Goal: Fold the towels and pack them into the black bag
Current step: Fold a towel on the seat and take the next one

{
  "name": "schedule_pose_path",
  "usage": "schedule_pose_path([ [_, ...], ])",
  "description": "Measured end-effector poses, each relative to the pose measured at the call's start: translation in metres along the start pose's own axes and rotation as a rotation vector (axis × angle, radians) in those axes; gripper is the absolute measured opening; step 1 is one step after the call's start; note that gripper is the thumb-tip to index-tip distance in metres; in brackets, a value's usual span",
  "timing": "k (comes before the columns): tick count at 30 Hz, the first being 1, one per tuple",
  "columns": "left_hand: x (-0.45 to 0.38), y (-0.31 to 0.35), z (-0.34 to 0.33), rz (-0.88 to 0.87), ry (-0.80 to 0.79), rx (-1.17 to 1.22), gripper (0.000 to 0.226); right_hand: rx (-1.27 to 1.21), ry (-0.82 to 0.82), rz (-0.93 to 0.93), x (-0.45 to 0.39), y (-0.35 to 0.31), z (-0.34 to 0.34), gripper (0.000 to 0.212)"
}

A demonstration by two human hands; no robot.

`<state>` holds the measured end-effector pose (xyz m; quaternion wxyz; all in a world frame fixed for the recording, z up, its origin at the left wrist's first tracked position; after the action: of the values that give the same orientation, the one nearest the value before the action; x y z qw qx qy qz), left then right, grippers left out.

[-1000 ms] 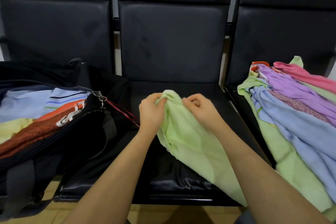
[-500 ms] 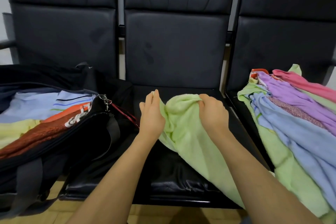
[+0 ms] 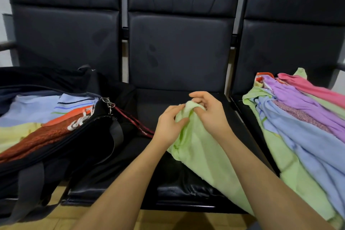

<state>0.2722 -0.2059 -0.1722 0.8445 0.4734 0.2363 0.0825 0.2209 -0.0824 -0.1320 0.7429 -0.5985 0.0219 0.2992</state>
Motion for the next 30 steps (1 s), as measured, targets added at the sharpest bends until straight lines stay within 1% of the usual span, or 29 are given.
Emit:
schedule_pose_path([
  [3,-0.002,0.001,-0.003,0.014,0.029,0.074,0.019,-0.055,-0.135,0.075,-0.001,-0.006,-0.002,0.044],
  [4,-0.003,0.001,-0.003,0.027,0.063,0.089,0.012,-0.059,-0.161,0.078,-0.002,-0.006,-0.003,0.046],
  [5,-0.005,0.001,-0.001,0.033,0.112,0.085,0.01,-0.057,-0.18,0.068,-0.002,-0.004,-0.002,0.046],
  [6,-0.005,0.001,0.0,0.024,0.162,0.07,0.011,-0.049,-0.194,0.046,-0.003,-0.002,-0.001,0.044],
  [8,-0.006,0.003,0.005,-0.042,0.225,0.031,0.02,-0.015,-0.212,-0.02,-0.004,0.004,0.001,0.036],
  [10,-0.007,0.003,0.007,-0.137,0.229,-0.053,0.029,0.088,-0.208,-0.088,-0.003,0.008,0.002,0.031],
  [12,-0.006,0.001,0.008,-0.197,0.216,-0.12,0.032,0.172,-0.211,-0.132,-0.001,0.012,0.001,0.034],
  [14,-0.006,0.0,0.009,-0.226,0.209,-0.155,0.034,0.222,-0.223,-0.117,0.0,0.013,-0.002,0.031],
  [16,-0.005,-0.001,0.01,-0.247,0.207,-0.179,0.033,0.317,-0.255,-0.07,0.0,0.012,-0.003,0.021],
  [18,-0.004,-0.001,0.012,-0.257,0.195,-0.184,0.032,0.335,-0.293,-0.072,0.001,0.008,-0.004,0.018],
  [20,-0.002,0.0,0.013,-0.267,0.161,-0.197,0.039,0.251,-0.264,-0.107,0.003,0.0,-0.002,0.018],
  [22,0.002,0.001,0.015,-0.26,0.091,-0.244,0.061,0.143,-0.183,-0.133,0.005,-0.007,0.001,0.019],
  [24,0.006,0.002,0.016,-0.188,0.039,-0.367,0.084,0.035,-0.112,-0.164,0.006,-0.012,0.004,0.02],
  [25,0.008,0.003,0.017,-0.16,0.036,-0.448,0.092,-0.014,-0.082,-0.181,0.007,-0.014,0.006,0.021],
  [27,0.009,0.006,0.022,-0.146,0.046,-0.549,0.1,-0.082,-0.024,-0.202,0.009,-0.017,0.009,0.02],
  [28,0.006,0.007,0.025,-0.161,0.049,-0.552,0.1,-0.106,0.01,-0.198,0.01,-0.019,0.01,0.017],
  [30,-0.001,0.01,0.032,-0.201,0.041,-0.472,0.094,-0.133,0.078,-0.174,0.011,-0.025,0.014,0.014],
])
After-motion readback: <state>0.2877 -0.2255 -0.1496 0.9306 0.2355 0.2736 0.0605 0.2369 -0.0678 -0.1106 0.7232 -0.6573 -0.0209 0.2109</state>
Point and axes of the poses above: each hand's wrist, its own x-axis away from the middle knuckle, its own z-axis out of the back of the hand, y = z × x, the point moved 1 cm from there along -x, towards the middle knuckle
